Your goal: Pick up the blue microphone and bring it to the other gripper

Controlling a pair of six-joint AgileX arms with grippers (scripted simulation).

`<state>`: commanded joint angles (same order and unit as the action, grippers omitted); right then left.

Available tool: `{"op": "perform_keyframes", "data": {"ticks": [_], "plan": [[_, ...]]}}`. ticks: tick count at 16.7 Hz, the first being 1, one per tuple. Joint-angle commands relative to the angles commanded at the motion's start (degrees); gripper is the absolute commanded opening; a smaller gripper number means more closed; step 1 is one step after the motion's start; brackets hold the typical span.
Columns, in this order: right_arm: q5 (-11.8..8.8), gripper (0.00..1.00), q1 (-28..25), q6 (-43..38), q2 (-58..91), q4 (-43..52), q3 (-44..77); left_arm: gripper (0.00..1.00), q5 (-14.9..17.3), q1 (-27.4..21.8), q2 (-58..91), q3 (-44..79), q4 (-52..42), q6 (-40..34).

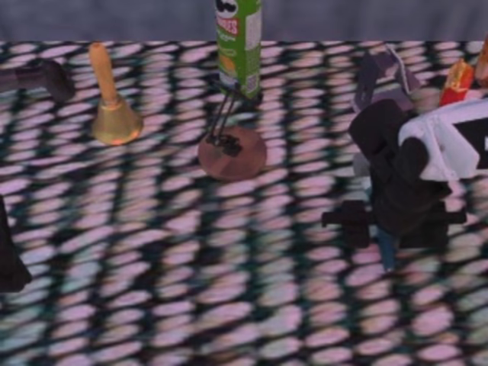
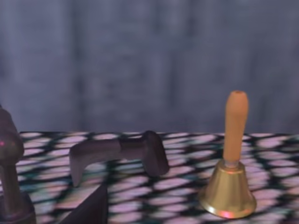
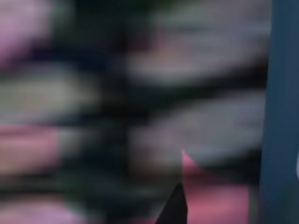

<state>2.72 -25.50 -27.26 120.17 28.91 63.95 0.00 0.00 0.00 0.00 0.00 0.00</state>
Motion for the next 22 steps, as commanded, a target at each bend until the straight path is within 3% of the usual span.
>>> {"op": "perform_keyframes", "data": {"ticks": [5,6,10,15,22], "plan": [[0.0,0.00,0.0,0.0,0.0,0.0,0.0,1.00,0.0,0.0,0.0,0.0,0.0,0.0],[1.3,0.00,-0.2,0.7,-3.8,2.2,1.3,1.00,0.0,0.0,0.0,0.0,0.0,0.0],[0.3,0.00,-0.4,2.0,-4.5,-1.5,0.6,1.00,0.0,0.0,0.0,0.0,0.0,0.0],[-4.1,0.00,-0.5,6.8,-7.7,-17.9,-3.5,1.00,0.0,0.0,0.0,0.0,0.0,0.0],[-13.1,0.00,-0.5,16.8,-15.3,-52.9,-13.4,1.00,0.0,0.0,0.0,0.0,0.0,0.0]]}}
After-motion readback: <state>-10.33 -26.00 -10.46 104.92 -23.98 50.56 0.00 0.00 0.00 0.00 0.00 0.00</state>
